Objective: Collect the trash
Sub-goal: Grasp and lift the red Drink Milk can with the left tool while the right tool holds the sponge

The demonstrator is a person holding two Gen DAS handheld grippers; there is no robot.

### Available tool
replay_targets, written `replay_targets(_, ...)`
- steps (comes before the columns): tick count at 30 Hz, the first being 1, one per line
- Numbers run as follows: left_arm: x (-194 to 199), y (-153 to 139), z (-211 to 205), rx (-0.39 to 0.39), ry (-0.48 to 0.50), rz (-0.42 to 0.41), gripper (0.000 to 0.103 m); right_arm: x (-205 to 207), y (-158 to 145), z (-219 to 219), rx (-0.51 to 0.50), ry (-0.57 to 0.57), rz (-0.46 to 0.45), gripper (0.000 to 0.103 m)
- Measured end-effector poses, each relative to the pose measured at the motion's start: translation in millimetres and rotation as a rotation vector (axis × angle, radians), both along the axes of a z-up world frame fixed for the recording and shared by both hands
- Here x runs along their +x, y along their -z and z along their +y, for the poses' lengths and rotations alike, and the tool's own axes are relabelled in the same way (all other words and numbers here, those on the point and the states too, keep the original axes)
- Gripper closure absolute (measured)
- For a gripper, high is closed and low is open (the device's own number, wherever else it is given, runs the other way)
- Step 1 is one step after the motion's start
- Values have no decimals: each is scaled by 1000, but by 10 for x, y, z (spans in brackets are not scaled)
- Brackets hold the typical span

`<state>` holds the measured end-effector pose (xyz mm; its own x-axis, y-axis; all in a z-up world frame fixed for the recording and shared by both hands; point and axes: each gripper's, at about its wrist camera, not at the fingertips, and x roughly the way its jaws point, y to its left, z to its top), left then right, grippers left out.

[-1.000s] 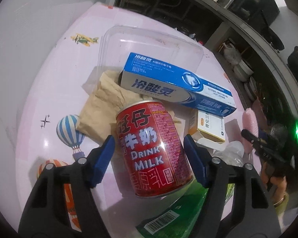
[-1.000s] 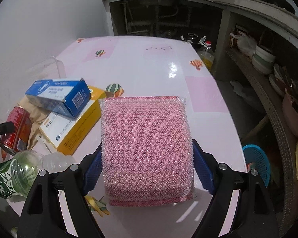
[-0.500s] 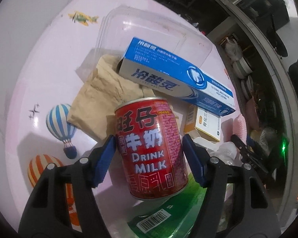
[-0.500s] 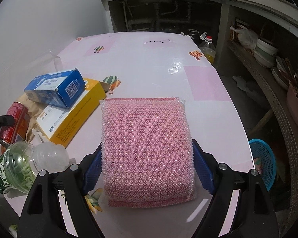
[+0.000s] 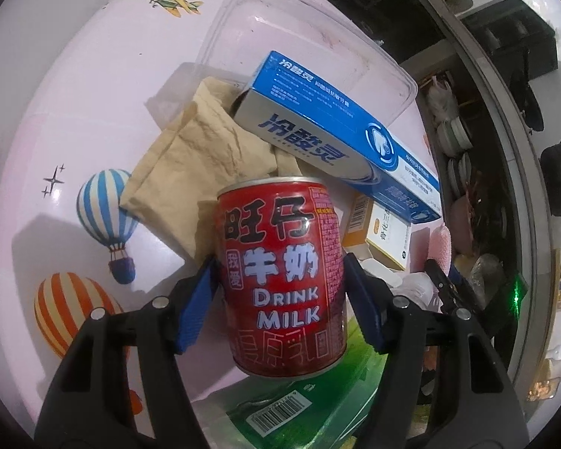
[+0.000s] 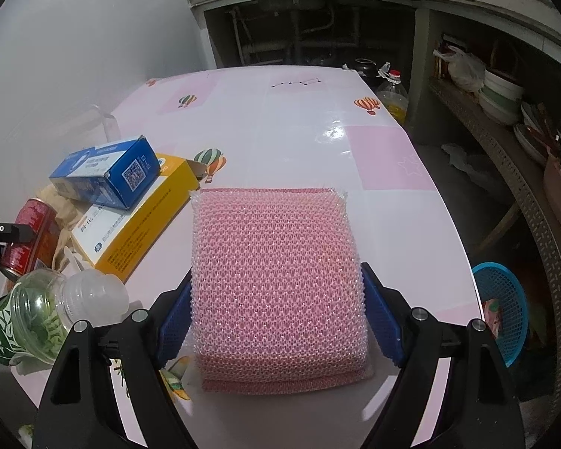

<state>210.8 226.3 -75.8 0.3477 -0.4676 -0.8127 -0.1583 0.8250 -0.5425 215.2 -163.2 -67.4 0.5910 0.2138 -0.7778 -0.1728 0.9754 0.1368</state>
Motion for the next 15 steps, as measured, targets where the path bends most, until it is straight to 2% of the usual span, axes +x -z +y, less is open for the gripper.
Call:
replay_targets(4,-94,-69,75,-8,-19,-31,40,7,5,-15,1,-2,0,24)
replay_targets(9,-256,-264,88,17,-23,-100,40,19,-10,-37,17,1,3,24)
replay_targets(15,-454,-607,-60,105,4,-242,40,-19,-73,-84,66,17,2,25)
